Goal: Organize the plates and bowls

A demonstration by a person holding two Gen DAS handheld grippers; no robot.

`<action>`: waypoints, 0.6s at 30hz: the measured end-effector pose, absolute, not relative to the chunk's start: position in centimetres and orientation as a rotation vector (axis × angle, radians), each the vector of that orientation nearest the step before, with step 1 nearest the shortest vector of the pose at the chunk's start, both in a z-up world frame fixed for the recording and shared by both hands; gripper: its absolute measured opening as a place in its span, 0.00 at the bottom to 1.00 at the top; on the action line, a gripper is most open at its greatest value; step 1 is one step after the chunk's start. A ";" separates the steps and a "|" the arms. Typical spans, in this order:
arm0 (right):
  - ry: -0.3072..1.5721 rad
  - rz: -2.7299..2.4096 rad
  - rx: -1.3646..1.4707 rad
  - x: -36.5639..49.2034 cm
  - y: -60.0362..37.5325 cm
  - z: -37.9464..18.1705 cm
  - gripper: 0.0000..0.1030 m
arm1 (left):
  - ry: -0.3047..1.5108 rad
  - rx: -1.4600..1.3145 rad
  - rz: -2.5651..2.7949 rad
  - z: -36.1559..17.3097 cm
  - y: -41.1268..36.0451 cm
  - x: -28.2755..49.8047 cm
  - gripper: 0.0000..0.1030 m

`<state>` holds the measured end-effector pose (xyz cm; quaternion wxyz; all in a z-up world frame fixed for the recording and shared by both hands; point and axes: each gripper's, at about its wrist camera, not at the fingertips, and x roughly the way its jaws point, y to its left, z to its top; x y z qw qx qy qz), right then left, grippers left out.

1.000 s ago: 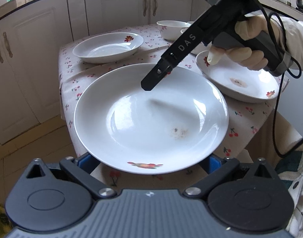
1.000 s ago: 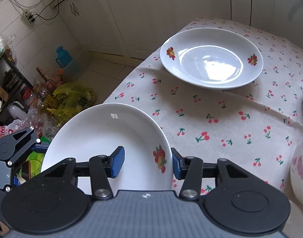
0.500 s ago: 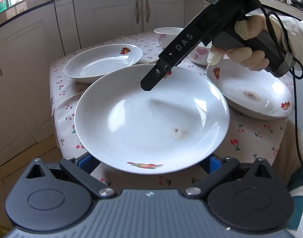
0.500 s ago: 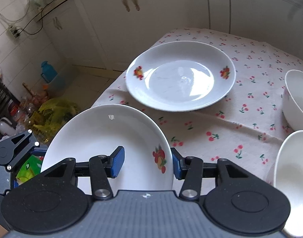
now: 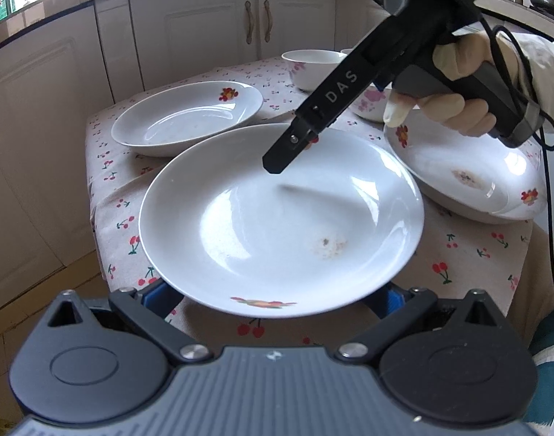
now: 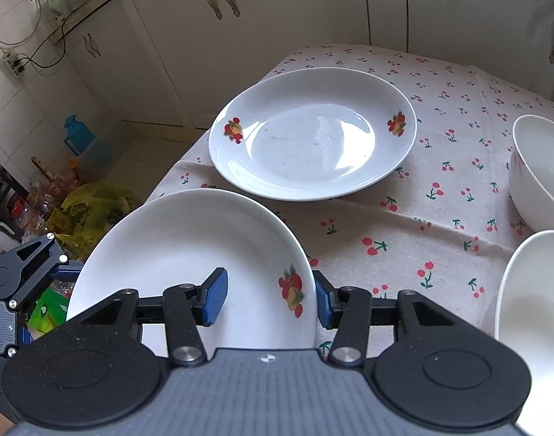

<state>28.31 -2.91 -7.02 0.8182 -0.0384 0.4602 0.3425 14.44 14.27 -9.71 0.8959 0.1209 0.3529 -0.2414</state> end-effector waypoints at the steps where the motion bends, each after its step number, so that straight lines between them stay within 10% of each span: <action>1: 0.983 0.731 -0.082 28.3 -2.9 -7.0 0.55 | 0.730 0.250 -0.502 -9.7 14.3 14.4 0.99; 18: 0.864 0.752 -0.093 24.3 -4.6 -3.4 0.94 | 0.708 0.218 -0.405 -7.9 14.6 10.5 0.99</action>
